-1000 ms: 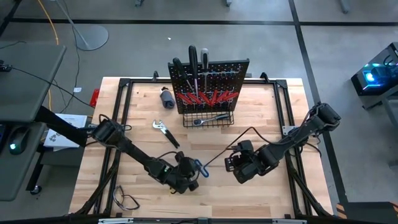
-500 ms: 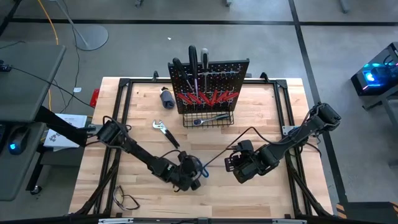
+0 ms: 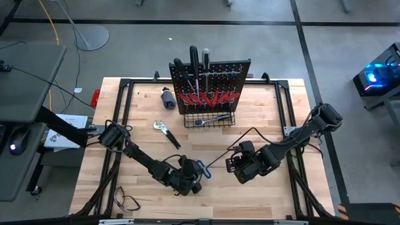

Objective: Hang tools onto peg board
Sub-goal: Hang the blue pick tool on the peg board

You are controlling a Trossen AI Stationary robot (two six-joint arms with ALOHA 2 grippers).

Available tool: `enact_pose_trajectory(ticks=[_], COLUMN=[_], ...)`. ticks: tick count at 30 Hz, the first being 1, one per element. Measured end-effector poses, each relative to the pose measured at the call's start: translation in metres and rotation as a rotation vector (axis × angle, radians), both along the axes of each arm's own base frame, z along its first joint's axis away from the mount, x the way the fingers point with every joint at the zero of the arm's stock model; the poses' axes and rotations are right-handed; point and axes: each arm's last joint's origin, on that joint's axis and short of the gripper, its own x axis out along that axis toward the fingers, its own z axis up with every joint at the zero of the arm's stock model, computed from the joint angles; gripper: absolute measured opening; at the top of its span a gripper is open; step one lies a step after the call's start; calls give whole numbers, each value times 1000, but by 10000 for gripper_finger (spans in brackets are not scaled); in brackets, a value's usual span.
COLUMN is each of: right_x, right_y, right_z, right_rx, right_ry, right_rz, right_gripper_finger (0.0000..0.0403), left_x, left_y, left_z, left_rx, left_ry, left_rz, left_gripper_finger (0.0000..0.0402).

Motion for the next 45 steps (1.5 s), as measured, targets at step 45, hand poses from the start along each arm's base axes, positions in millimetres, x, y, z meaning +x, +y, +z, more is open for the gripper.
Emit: enact_pose_trajectory(ticks=[45], right_x=[48], right_y=[-60], right_z=[-40], right_rx=[57], right_ry=[155], right_rz=[-119], right_gripper_finger=[108], left_x=[12], left_y=[13], left_z=[17], left_rx=[70], left_ry=[-53], left_rz=[-43], left_gripper_finger=[0])
